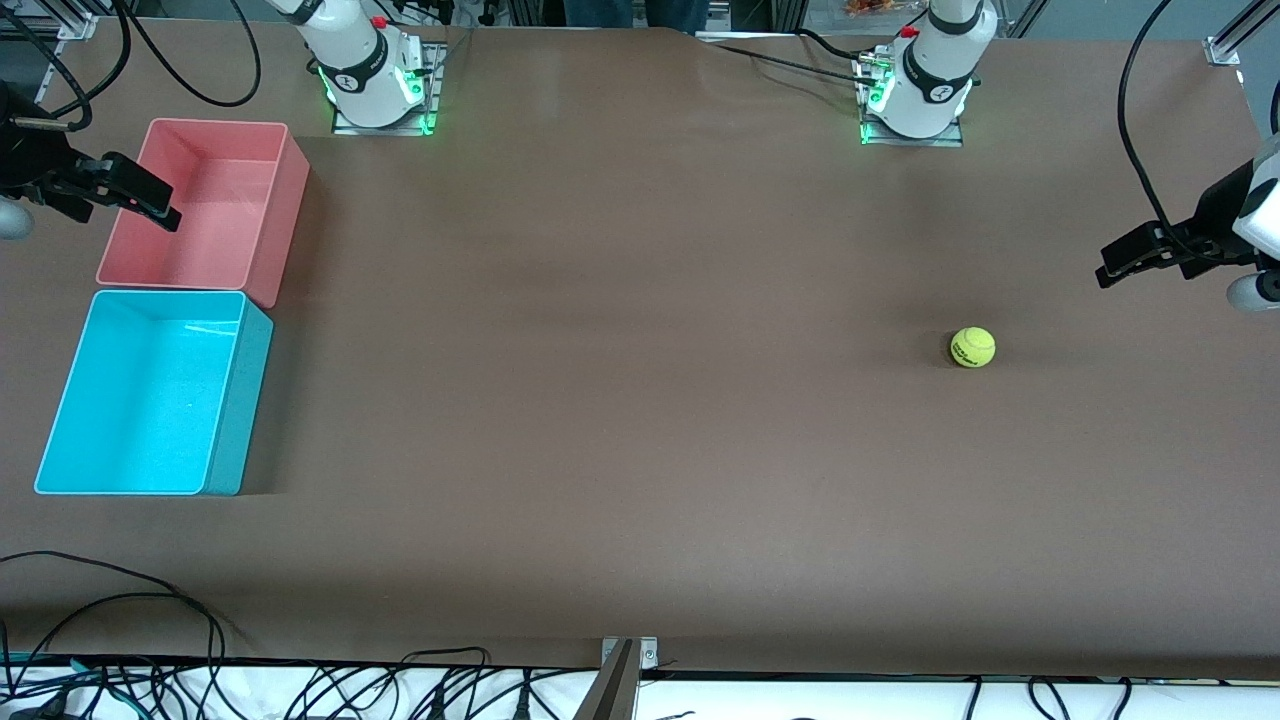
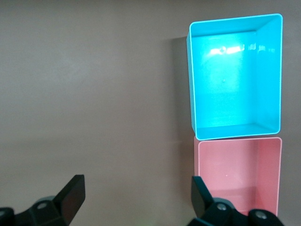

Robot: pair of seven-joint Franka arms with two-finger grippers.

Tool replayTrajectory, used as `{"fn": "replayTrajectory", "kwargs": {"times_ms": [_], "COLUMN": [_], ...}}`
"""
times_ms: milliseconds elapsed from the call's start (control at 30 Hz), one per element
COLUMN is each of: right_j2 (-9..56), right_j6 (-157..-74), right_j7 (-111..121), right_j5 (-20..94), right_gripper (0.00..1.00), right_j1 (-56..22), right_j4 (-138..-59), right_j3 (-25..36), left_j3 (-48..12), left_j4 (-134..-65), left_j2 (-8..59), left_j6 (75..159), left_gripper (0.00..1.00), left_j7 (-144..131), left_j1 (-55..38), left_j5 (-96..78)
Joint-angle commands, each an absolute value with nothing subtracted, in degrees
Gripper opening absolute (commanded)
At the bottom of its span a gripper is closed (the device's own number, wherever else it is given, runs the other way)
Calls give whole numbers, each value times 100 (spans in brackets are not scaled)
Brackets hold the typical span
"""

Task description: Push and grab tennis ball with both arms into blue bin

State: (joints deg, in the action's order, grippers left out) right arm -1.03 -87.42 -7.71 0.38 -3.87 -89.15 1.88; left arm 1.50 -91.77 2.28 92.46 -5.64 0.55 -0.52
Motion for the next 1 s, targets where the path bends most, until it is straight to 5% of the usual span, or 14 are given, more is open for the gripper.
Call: {"fn": "replayTrajectory", "kwargs": {"times_ms": [0,967], "right_j2": [-70,-70], "right_j6": [-8622,-8622], "right_j7": [-677,-668], "right_j5": [149,149], "right_gripper": [100,100], "right_j1": [-369,-360], "right_j4": [-8772,-8780], "right_j3": [176,193], "left_j3": [141,141], "left_j4": [-9193,-9193], "left_j2": [141,255], "left_j6": [9281,9272], "left_gripper": [100,100], "left_j7": [-589,-606], "left_j1": [97,88], "left_j5": [-123,-88]}}
